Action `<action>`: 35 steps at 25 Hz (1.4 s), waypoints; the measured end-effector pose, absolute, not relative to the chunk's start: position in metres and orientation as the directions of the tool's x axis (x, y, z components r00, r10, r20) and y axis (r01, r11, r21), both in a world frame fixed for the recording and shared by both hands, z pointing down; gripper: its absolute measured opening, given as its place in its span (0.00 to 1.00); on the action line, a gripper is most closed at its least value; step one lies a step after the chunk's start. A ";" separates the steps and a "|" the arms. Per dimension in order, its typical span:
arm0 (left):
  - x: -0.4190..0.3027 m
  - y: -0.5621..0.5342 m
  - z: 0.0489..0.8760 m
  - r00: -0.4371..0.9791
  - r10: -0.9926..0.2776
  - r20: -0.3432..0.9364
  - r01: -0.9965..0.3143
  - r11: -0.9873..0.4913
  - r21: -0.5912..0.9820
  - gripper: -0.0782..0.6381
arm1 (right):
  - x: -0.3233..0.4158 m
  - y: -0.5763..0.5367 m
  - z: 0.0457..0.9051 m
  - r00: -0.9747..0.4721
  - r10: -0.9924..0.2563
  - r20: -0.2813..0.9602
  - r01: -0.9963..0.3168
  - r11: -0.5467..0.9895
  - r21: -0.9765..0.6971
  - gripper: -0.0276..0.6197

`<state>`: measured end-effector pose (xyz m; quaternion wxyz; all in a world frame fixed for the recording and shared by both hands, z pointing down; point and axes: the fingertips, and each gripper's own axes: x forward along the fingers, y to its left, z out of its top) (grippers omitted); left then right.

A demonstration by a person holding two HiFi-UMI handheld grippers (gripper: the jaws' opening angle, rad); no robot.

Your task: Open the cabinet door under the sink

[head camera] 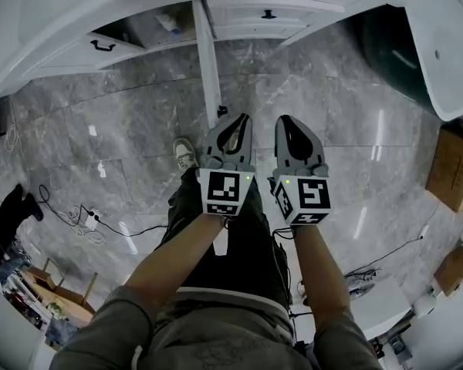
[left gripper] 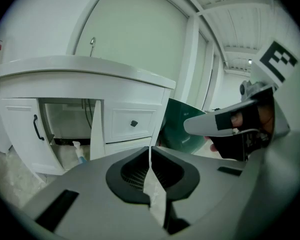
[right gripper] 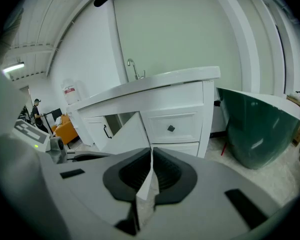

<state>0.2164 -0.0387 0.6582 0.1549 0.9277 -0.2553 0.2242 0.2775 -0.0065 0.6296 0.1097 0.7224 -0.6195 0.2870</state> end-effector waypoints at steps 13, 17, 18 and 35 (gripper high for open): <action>0.194 -0.092 0.545 0.741 -0.496 0.452 -0.597 -0.795 0.107 0.15 | 0.267 -0.042 0.519 0.008 -0.876 0.481 -0.983 -0.096 -0.159 0.09; 0.181 -0.112 0.506 0.737 -0.535 0.413 -0.616 -0.783 0.083 0.15 | 0.260 -0.059 0.480 -0.010 -0.900 0.436 -0.987 -0.060 -0.147 0.09; 0.177 -0.118 0.496 0.735 -0.546 0.402 -0.620 -0.781 0.074 0.15 | 0.257 -0.063 0.470 -0.018 -0.904 0.426 -0.987 -0.052 -0.151 0.09; 0.085 -0.179 0.322 0.672 -0.684 0.283 -0.678 -0.722 -0.136 0.15 | 0.168 -0.140 0.279 -0.182 -0.962 0.203 -0.980 0.161 -0.113 0.09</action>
